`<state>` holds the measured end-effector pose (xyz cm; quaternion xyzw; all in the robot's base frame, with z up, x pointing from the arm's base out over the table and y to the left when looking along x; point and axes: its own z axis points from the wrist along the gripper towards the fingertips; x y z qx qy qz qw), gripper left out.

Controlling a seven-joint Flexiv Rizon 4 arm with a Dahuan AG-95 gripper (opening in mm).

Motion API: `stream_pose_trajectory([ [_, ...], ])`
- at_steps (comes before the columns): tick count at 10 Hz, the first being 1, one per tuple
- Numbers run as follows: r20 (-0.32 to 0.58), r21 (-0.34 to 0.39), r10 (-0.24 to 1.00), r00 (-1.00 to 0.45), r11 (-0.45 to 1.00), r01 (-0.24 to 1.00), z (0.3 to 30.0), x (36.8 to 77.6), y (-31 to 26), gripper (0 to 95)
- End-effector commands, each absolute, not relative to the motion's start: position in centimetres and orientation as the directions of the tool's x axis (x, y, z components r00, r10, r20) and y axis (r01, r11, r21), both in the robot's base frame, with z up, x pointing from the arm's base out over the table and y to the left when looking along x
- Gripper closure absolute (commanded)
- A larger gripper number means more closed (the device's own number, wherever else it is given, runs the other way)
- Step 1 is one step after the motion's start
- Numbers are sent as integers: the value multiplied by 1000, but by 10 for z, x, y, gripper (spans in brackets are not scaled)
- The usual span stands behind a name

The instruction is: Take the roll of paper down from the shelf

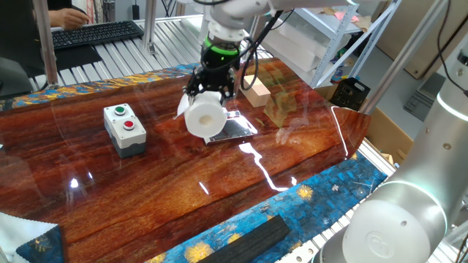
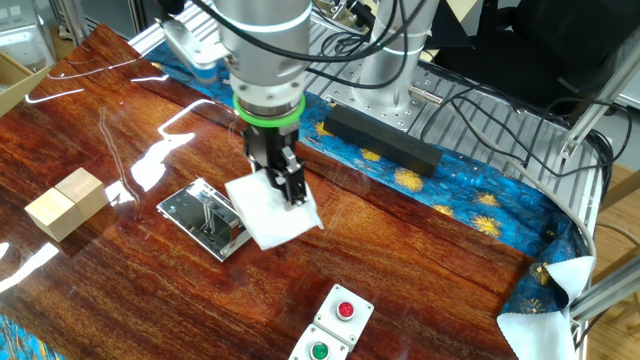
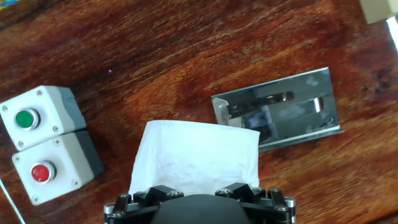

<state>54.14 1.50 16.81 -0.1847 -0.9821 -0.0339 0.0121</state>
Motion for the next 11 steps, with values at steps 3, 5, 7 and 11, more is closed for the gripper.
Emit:
stream_pose_trajectory([
  [3,26,69,315,-949,946,317,151,544,17,950],
  [5,21,46,265,-964,963,265,147,545,17,950],
  [7,29,32,279,-960,959,280,144,545,17,950],
  [11,33,34,336,-941,941,337,141,545,18,570],
])
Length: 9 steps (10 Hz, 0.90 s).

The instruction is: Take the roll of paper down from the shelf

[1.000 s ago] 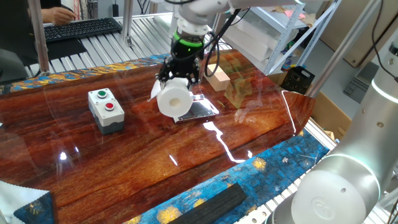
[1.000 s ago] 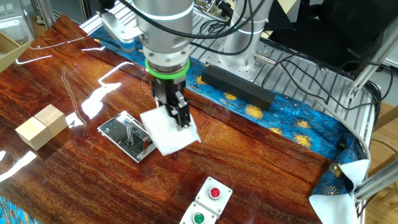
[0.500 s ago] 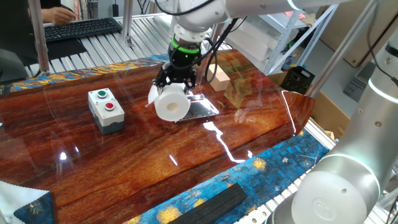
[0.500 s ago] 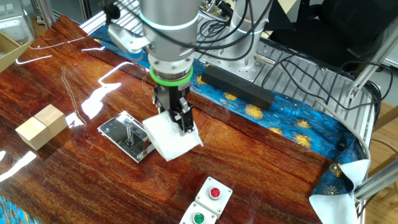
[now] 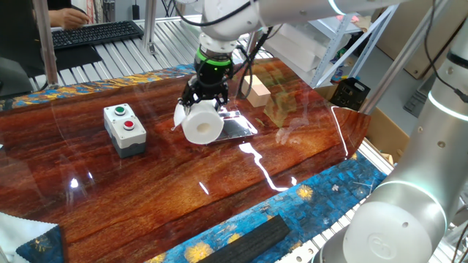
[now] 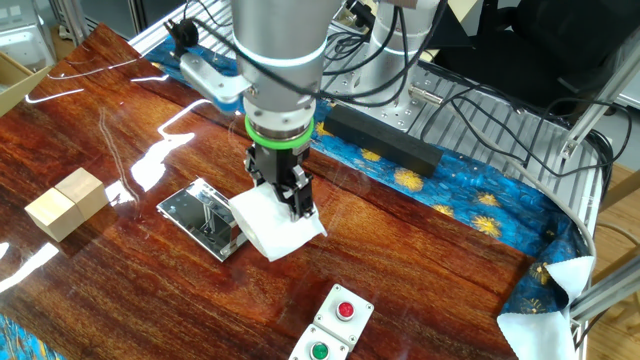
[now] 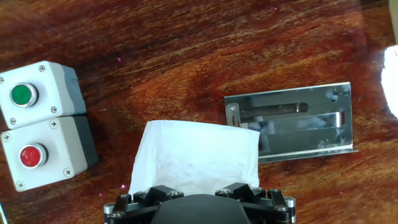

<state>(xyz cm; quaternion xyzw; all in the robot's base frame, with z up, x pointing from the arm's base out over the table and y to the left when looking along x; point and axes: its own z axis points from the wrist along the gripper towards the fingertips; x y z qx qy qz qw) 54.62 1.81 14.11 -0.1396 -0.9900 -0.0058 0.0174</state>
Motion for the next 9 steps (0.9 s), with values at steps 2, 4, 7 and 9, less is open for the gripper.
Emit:
stream_pose_trajectory([
  [2,36,38,367,-930,929,368,140,545,18,570],
  [4,35,36,358,-933,932,360,139,544,18,380],
  [7,36,38,378,-925,925,379,136,542,18,380],
  [9,37,37,402,-915,914,403,135,541,19,190],
])
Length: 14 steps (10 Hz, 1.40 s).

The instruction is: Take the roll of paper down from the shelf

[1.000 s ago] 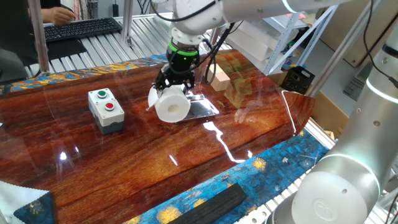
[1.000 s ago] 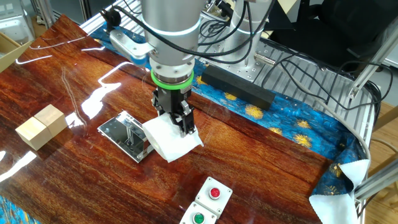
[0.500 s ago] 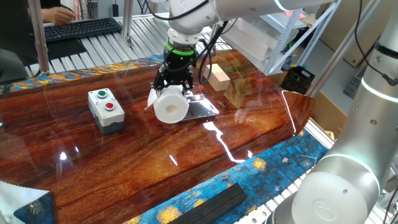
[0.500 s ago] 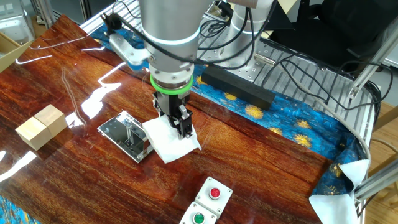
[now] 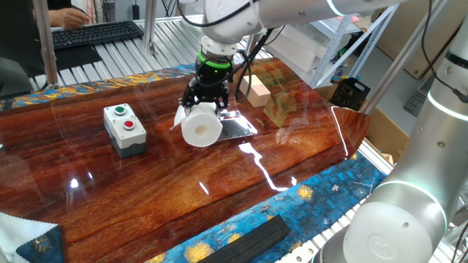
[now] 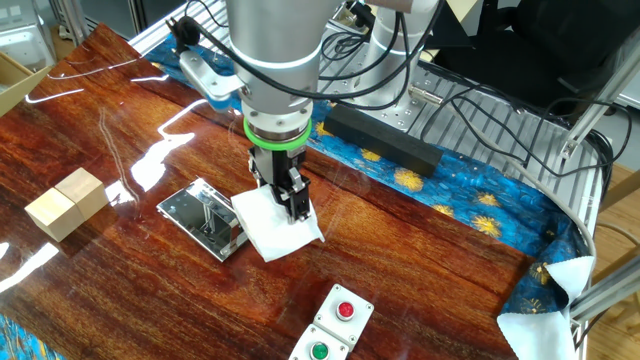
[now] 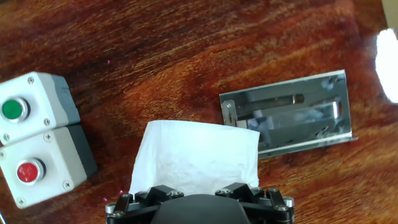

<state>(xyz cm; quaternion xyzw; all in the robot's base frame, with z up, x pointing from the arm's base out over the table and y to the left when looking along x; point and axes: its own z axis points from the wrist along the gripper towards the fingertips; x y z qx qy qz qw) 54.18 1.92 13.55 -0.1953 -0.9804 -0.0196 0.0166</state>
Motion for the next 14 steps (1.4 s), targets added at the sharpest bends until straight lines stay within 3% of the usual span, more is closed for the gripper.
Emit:
stream_pose_trajectory([
  [1,38,37,418,-908,907,419,134,540,19,190],
  [2,39,38,429,-902,902,431,134,540,19,0],
  [10,41,41,403,-914,914,404,134,542,18,0],
  [14,56,49,414,-909,908,416,153,538,18,0],
])
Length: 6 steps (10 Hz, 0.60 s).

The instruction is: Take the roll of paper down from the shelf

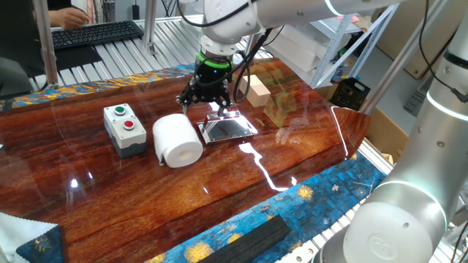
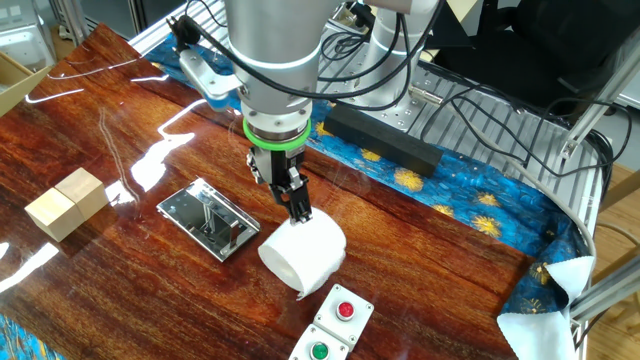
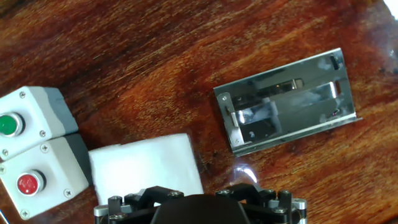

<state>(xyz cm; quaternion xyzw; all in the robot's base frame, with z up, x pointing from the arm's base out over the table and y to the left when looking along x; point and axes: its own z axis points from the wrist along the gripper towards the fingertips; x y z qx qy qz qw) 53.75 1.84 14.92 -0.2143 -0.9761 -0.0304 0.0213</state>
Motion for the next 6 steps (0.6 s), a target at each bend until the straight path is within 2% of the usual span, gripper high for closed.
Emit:
stream_pose_trajectory([
  [1,56,48,415,-908,907,418,157,537,18,0],
  [6,68,46,378,-923,923,381,180,529,-10,0],
])
